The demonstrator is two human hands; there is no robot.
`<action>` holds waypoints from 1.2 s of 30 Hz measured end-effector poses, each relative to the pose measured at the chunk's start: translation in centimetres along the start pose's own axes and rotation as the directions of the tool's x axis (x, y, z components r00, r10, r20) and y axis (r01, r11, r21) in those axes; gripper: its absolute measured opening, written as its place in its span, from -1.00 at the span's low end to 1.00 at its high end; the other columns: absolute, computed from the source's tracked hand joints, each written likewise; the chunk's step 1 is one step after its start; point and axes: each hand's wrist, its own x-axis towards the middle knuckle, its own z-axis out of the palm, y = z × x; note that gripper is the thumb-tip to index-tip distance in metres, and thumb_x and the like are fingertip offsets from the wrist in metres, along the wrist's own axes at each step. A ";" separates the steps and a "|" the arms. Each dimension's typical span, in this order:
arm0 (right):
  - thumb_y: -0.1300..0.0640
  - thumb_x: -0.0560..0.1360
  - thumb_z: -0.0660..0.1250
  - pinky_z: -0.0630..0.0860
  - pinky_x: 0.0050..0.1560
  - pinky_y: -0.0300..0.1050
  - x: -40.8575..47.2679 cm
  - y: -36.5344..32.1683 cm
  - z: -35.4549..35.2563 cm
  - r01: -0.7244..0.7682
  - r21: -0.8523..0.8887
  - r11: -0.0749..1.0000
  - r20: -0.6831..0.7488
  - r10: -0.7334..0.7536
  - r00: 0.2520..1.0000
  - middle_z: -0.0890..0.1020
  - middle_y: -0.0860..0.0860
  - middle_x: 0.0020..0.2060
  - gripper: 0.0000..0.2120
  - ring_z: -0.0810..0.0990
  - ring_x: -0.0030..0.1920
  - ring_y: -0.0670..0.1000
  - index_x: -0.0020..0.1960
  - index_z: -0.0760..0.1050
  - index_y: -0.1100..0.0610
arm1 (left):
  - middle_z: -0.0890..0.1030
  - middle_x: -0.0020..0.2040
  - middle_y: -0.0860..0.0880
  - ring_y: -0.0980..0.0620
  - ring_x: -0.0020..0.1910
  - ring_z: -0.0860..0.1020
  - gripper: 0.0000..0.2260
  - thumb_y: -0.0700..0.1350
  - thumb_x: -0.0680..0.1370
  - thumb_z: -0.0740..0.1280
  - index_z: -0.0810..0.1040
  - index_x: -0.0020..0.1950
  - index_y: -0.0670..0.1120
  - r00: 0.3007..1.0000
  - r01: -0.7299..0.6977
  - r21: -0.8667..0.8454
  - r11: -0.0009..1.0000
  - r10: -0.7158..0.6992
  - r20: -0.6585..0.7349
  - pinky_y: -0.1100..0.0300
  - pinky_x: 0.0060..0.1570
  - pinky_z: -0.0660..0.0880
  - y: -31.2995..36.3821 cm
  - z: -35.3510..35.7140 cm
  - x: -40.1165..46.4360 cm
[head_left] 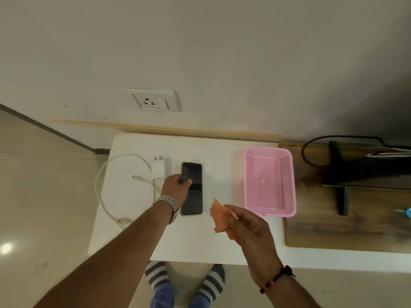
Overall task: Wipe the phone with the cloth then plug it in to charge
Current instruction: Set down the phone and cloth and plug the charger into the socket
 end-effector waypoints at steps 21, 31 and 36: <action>0.28 0.62 0.24 0.46 0.36 0.19 2.9 1.3 0.0 -0.207 0.531 0.822 0.105 0.179 0.978 0.63 0.27 0.24 -0.71 0.63 0.25 0.25 0.31 0.50 0.34 | 0.72 0.04 -0.18 -0.10 0.00 0.67 -0.80 -0.05 0.52 0.41 0.67 0.09 -0.09 0.946 -0.206 0.084 0.975 0.177 0.270 -0.08 0.01 0.68 4.7 -1.7 -4.2; 0.22 0.55 0.43 0.66 0.11 0.05 3.6 0.6 1.1 -0.204 0.210 0.956 -0.109 0.230 0.967 0.74 0.15 -0.01 -0.86 0.71 0.03 0.16 0.11 0.64 0.18 | 0.78 -0.15 -0.11 -0.13 -0.13 0.77 -0.90 -0.08 0.49 0.53 0.73 -0.04 -0.07 0.740 -0.300 0.096 0.949 0.168 0.651 -0.11 -0.09 0.72 7.9 -3.1 -4.9; 0.19 0.53 0.47 0.62 0.20 0.12 3.6 1.1 1.3 -0.251 0.189 0.949 -0.130 0.278 0.952 0.73 0.19 -0.02 -0.83 0.70 0.08 0.21 0.09 0.65 0.23 | 0.78 -0.18 -0.09 -0.04 -0.20 0.77 -0.91 -0.12 0.55 0.48 0.73 0.00 -0.10 0.716 -0.395 0.188 0.899 0.173 0.676 0.04 -0.18 0.72 9.5 -3.3 -3.9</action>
